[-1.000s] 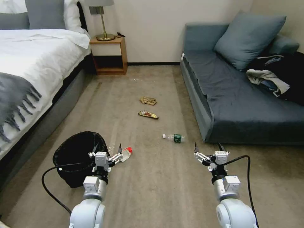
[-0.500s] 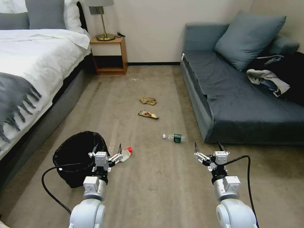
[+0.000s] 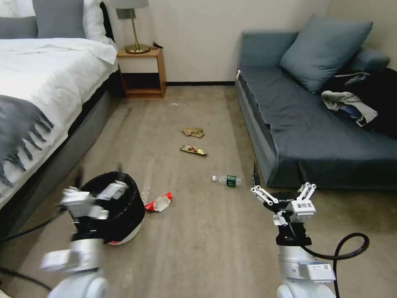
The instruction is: Pick up the trash bin, then pick up the garbage on the floor and place it into the trash bin.
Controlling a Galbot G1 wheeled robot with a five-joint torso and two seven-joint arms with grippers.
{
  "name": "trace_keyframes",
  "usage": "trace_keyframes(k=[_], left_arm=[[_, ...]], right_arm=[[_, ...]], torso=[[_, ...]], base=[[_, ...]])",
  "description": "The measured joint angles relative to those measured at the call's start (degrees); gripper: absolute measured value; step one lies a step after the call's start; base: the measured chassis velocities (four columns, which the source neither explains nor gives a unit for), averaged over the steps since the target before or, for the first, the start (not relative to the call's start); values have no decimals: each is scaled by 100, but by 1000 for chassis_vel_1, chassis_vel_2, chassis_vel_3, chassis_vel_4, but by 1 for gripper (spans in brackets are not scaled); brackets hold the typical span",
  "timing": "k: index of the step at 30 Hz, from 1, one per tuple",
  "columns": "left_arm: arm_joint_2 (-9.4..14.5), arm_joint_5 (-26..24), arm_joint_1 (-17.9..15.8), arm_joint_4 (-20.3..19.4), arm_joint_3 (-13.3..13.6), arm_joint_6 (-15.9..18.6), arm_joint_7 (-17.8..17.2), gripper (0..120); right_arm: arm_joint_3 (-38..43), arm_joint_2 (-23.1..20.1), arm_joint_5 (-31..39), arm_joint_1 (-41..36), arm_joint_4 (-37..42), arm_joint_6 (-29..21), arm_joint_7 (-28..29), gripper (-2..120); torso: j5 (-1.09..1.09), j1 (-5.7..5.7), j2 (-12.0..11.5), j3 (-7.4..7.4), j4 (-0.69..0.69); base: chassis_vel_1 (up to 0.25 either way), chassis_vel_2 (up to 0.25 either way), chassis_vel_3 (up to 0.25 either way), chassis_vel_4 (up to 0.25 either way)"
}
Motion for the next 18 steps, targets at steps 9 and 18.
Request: trace_keyframes(k=[9, 18], left_arm=[[238, -159, -177, 427, -169, 375, -1, 100], [1127, -608, -987, 1730, -398, 1755, -82, 100]], right_arm=[[-53, -183, 34, 423, -139, -801, 381, 100], [-29, -496, 72, 496, -318, -1174, 395, 100]], torso=[[-2, 0, 0, 0, -1], [-3, 0, 0, 0, -2]], base=[[0, 0, 0, 0], [0, 0, 0, 0]])
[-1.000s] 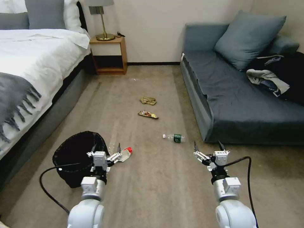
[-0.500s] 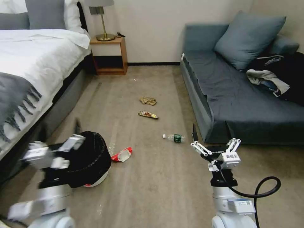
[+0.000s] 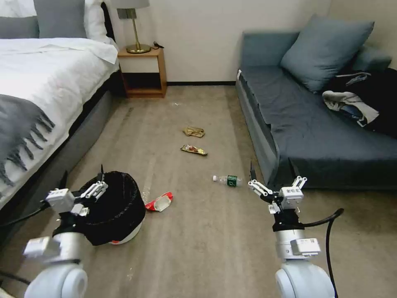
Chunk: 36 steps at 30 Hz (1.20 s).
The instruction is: Pick up the trash bin, then pick up the garbage on the floor and place it into the trash bin.
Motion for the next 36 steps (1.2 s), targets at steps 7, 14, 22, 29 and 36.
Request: trace_keyframes(k=[7, 14, 22, 29, 36], left_arm=[[405, -205, -416, 285, -635, 1359, -127, 100], [909, -172, -821, 889, -1015, 2391, -166, 100], [1170, -329, -1105, 1878, -605, 2750, 23, 100], [1105, -551, -1119, 2085, -493, 3049, 159, 100], [1029, -590, -1097, 2355, -409, 2725, 173, 100]], right_arm=[[27, -55, 23, 15, -67, 24, -57, 100], [14, -68, 26, 28, -119, 80, -74, 100], [-11, -64, -2, 29, -155, 121, -113, 100], [-7, -92, -5, -5, -163, 177, -116, 100], [-37, -80, -9, 3, -174, 255, -142, 100]], torso=[[1, 0, 0, 0, 0], [2, 0, 0, 0, 1], [0, 0, 0, 0, 1], [2, 0, 0, 0, 0], [2, 0, 0, 0, 1]], base=[[0, 0, 0, 0], [0, 0, 0, 0], [0, 0, 0, 0], [0, 0, 0, 0], [0, 0, 0, 0]])
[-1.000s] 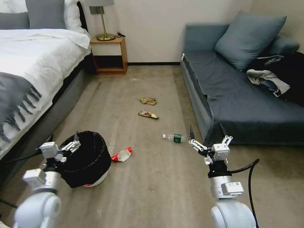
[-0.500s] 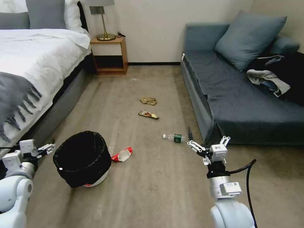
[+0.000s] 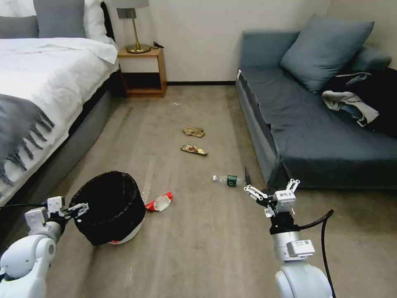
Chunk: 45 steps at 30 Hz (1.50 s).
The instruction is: Pick up the trash bin, then pick up the garbage on the floor and place it into the trash bin.
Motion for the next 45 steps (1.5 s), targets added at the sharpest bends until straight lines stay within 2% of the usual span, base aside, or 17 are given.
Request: trace_keyframes(k=[9, 12, 14, 16, 22, 24, 26, 28, 29, 32, 35, 38, 41, 42, 44, 45], left_arm=[[-186, 96, -25, 184, 56, -60, 64, 94], [-204, 127, -41, 216, 55, -68, 65, 83], [-206, 132, -45, 220, 55, -69, 65, 80], [-211, 141, -58, 229, 60, -73, 66, 71], [-218, 217, -66, 229, 64, -74, 66, 57], [-203, 321, -65, 203, 51, 3, 83, 46], [-192, 379, -64, 186, 45, 59, 108, 43], [-166, 547, -62, 145, 21, 199, 203, 30], [-166, 547, -62, 145, 21, 199, 203, 30], [-142, 651, -58, 50, -15, 368, 292, 16], [-133, 636, -58, -26, -37, 405, 307, 11], [-113, 541, -61, -126, -76, 415, 306, 7], [-116, 1, -61, -436, -206, 429, 140, 6], [-116, 1, -61, -436, -206, 429, 140, 6], [-159, -495, -36, -740, -303, 351, -57, 6], [-197, -835, -17, -953, -336, 174, -226, 6]], right_arm=[[30, -58, 17, -41, -8, 106, -19, 100], [34, -68, 26, -42, -11, 127, -26, 100], [33, -67, 30, -38, -15, 137, -28, 100], [27, -66, 56, -25, -29, 195, -63, 100], [27, -62, 68, -16, -40, 234, -110, 100], [36, -67, 70, -9, -51, 236, -111, 100], [40, -69, 71, -8, -53, 236, -112, 100], [46, -70, 71, 1, -60, 236, -115, 100], [46, -70, 71, 1, -60, 236, -115, 100], [48, -65, 71, 22, -76, 236, -123, 100], [50, -62, 69, 37, -90, 234, -125, 100], [57, -61, 64, 56, -114, 231, -124, 100], [61, -64, 59, 100, -155, 231, -90, 100], [61, -64, 59, 100, -155, 231, -90, 100], [66, -65, 19, 127, -193, 231, 54, 100], [57, -64, 19, 131, -212, 227, 216, 100]], torso=[[3, 0, 0, -1, 0], [4, 0, 0, -1, 0], [4, 0, 0, -1, 0], [3, 0, 0, -1, 0], [0, 0, 0, -1, 0], [-2, 0, 0, -1, 0], [-2, 0, 0, -1, 0], [-3, 0, 0, 0, 0], [-3, 0, 0, 0, 0], [-5, 0, 0, 0, 0], [-5, 0, 0, 0, -1], [-1, 0, 0, 0, -1], [-2, 0, 0, 0, 0], [-2, 0, 0, 0, 0], [-1, 0, 0, 0, 2], [-1, 0, 0, 0, 1]], base=[[0, 0, 0, 0], [0, 0, 0, 0], [0, 0, 0, 0], [0, 0, 0, 0], [0, 0, 0, 0], [0, 0, 0, 0], [0, 0, 0, 0], [0, 0, 0, 0], [0, 0, 0, 0], [0, 0, 0, 0], [0, 0, 0, 0], [0, 0, 0, 0], [0, 0, 0, 0], [0, 0, 0, 0], [0, 0, 0, 0], [0, 0, 0, 0]])
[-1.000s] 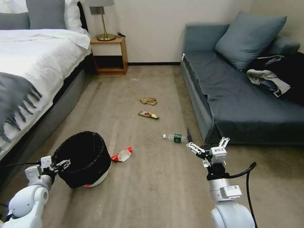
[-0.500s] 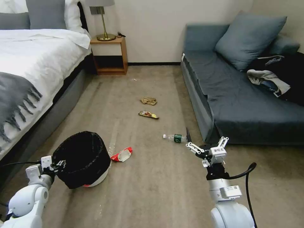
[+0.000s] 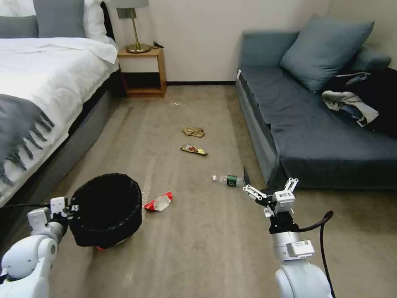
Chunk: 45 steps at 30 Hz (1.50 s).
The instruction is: Pick up the trash bin, then pick up the garbage on the floor and place it into the trash bin.
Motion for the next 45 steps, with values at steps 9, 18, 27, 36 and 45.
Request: trace_keyframes(k=[9, 18, 27, 36, 45], left_arm=[[-245, -1302, 242, -1284, -176, -701, -1008, 6], [-308, 269, 504, -1334, -258, -930, -1246, 6], [-327, 599, 516, -925, -221, -1077, -1317, 6], [-298, 595, 500, -878, -239, -1079, -1267, 6], [-208, 498, 507, -880, -260, -1079, -1190, 6]], right_arm=[[-42, -71, 544, 14, -47, 185, 2, 100], [-61, -116, 585, 72, -164, 407, -235, 100], [-90, -92, 580, 104, -247, 553, -283, 100], [-83, -83, 579, 106, -291, 643, -361, 100], [-90, -52, 636, 145, -330, 726, -475, 100]], torso=[[2, 0, 0, 0, -2], [0, 0, 0, 0, -1], [0, 0, 0, 0, -1], [0, 0, 0, 0, -2], [0, 0, 0, -1, -1]], base=[[0, 0, 0, 0], [0, 0, 0, 0], [0, 0, 0, 0], [0, 0, 0, 0], [0, 0, 0, 0]])
